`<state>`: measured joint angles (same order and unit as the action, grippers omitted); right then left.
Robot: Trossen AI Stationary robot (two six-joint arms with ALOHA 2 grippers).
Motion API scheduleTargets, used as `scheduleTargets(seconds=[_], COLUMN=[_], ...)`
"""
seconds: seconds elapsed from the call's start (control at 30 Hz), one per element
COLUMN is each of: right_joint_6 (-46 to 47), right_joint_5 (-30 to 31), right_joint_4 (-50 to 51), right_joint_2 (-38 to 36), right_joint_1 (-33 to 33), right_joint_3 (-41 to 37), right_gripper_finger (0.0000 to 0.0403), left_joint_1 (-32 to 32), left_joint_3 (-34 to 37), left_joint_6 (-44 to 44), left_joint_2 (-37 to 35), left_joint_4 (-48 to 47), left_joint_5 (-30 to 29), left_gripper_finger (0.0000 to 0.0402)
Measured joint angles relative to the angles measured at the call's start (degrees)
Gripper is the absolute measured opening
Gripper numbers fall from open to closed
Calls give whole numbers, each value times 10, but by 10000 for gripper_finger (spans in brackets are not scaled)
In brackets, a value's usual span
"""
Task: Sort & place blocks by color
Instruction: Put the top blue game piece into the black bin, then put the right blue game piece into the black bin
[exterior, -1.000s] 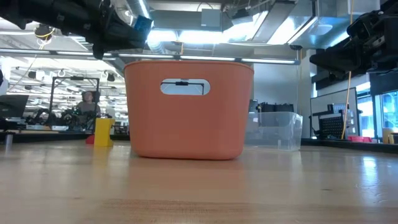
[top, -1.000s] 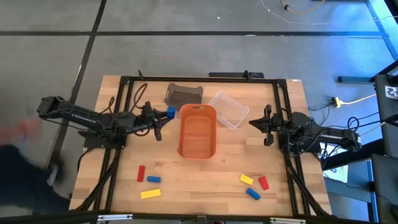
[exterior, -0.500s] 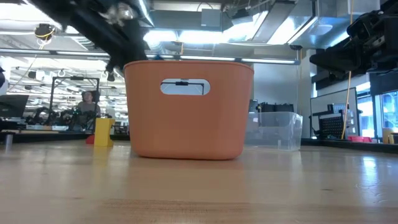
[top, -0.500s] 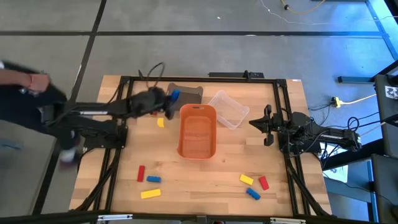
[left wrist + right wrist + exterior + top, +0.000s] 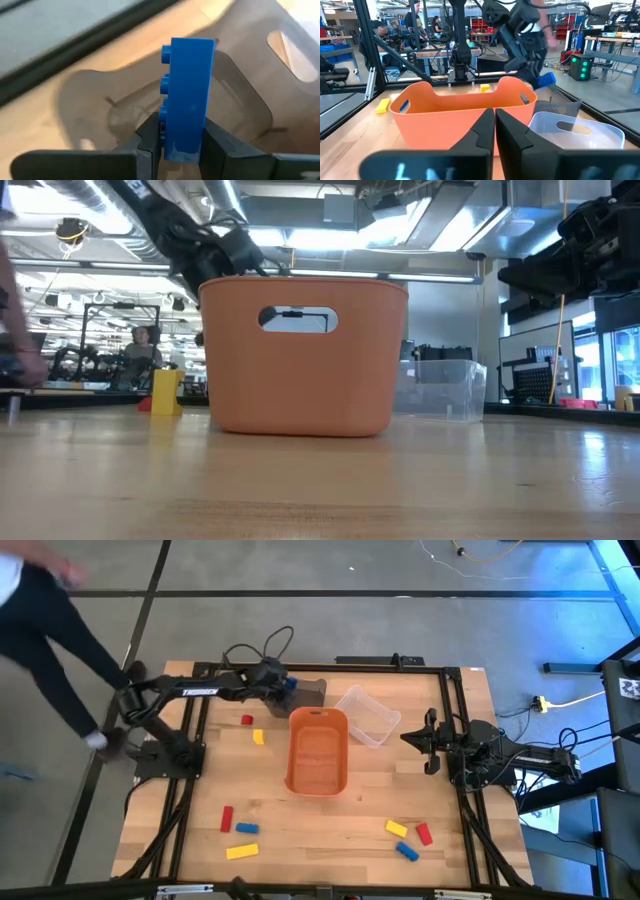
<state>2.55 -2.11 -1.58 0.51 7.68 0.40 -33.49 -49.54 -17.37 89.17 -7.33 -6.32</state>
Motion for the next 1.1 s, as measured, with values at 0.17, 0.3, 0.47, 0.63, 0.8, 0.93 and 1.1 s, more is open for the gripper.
scheduleTargets(seconds=[0.17, 0.3, 0.47, 0.63, 0.8, 0.93, 1.1], right_joint_6=[0, 0, 0, 0, 0, 0, 0], right_joint_5=[0, 0, 0, 0, 0, 0, 0], right_joint_4=[0, 0, 0, 0, 0, 0, 0], right_joint_2=[0, 0, 0, 0, 0, 0, 0], right_joint_1=[0, 0, 0, 0, 0, 0, 0], right_joint_3=[0, 0, 0, 0, 0, 0, 0], right_gripper_finger=[18, 18, 18, 18, 18, 18, 18], left_joint_1=[0, 0, 0, 0, -16, -30, -17], left_joint_3=[-3, -3, -3, -2, -3, -7, -3], left_joint_6=[-13, -19, -1, 15, 16, 16, 21], left_joint_2=[19, 19, 20, 19, -16, -86, -191], left_joint_4=[2, -5, -10, -10, -10, -7, -3], left_joint_5=[2, 2, -2, -8, -11, -11, -4], left_gripper_finger=[79, 79, 144, 182, 188, 189, 187])
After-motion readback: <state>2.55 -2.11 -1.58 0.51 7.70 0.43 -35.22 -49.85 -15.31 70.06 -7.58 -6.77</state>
